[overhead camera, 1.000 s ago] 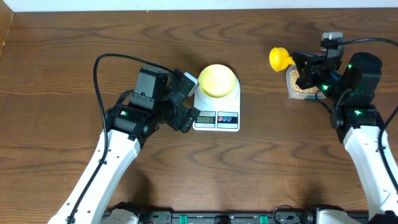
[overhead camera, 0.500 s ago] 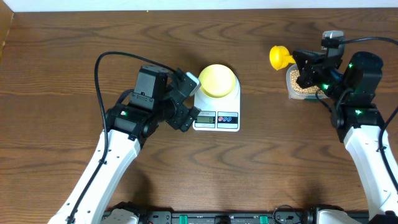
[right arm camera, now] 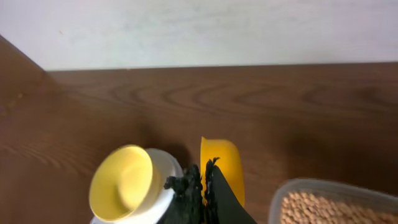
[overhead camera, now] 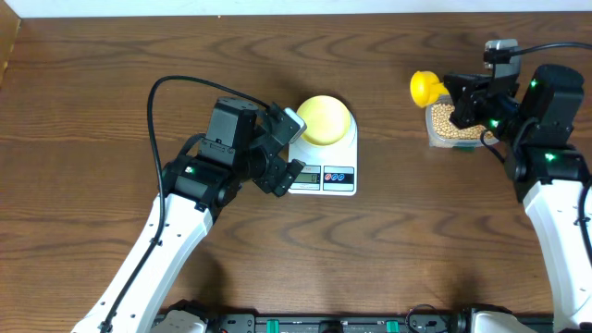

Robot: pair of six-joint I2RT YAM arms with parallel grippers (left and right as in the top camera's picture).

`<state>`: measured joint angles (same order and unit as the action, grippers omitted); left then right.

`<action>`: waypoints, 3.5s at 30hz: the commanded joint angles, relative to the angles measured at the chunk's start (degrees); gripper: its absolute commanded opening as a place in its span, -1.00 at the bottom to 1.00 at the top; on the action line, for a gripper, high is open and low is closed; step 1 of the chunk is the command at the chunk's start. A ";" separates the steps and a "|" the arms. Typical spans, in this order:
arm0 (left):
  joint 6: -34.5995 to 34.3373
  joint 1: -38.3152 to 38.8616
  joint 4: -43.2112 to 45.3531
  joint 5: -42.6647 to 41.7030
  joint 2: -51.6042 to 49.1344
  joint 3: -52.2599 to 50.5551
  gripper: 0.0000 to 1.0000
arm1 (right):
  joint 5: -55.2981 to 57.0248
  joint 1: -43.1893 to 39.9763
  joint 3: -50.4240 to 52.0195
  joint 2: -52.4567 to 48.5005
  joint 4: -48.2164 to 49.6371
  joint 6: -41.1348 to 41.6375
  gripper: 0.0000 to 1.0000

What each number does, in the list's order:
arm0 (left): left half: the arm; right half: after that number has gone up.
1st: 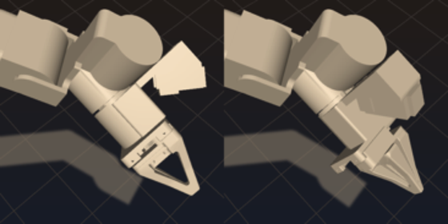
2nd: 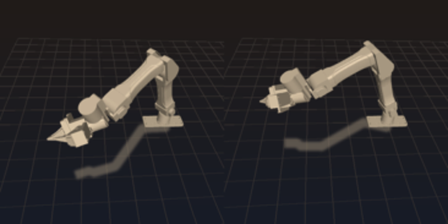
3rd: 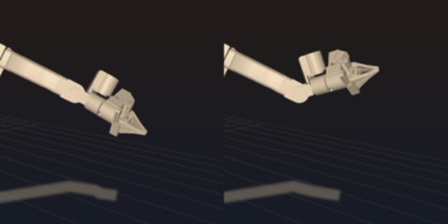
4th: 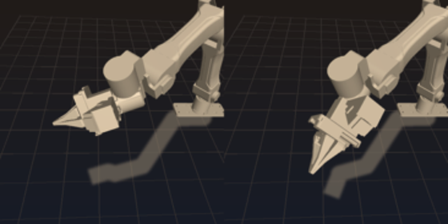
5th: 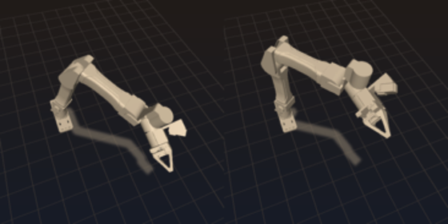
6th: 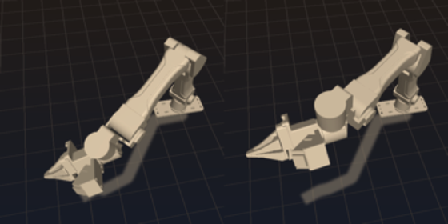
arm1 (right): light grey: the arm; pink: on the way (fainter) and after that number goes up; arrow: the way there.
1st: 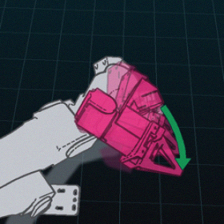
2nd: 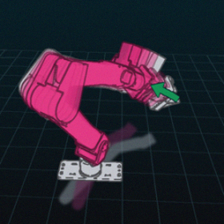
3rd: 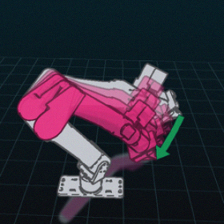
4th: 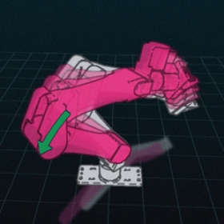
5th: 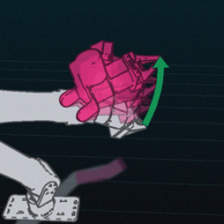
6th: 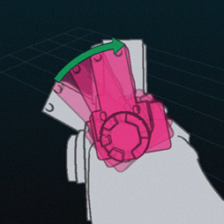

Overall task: Scoop item into bowl and weigh 50g on scale
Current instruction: 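Lower the scoop into the soybeans with the right gripper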

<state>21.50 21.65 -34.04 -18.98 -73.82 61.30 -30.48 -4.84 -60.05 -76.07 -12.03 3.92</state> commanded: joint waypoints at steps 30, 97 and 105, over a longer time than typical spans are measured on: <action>0.96 0.07 0.04 0.02 0.83 -0.39 0.73 | 27.43 -4.11 -4.39 -10.99 -10.93 -21.59 -0.98; 0.96 0.07 0.02 0.02 0.83 -0.39 0.74 | -1.64 -12.39 -3.89 -21.42 -9.57 -15.47 -0.98; 0.96 0.07 0.02 0.02 0.83 -0.39 0.74 | -1.70 -13.20 -3.89 -21.44 -9.62 -15.10 -0.98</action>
<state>21.50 21.65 -34.04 -18.96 -73.82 61.30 -31.59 -17.45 -63.83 -96.16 -21.15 -12.29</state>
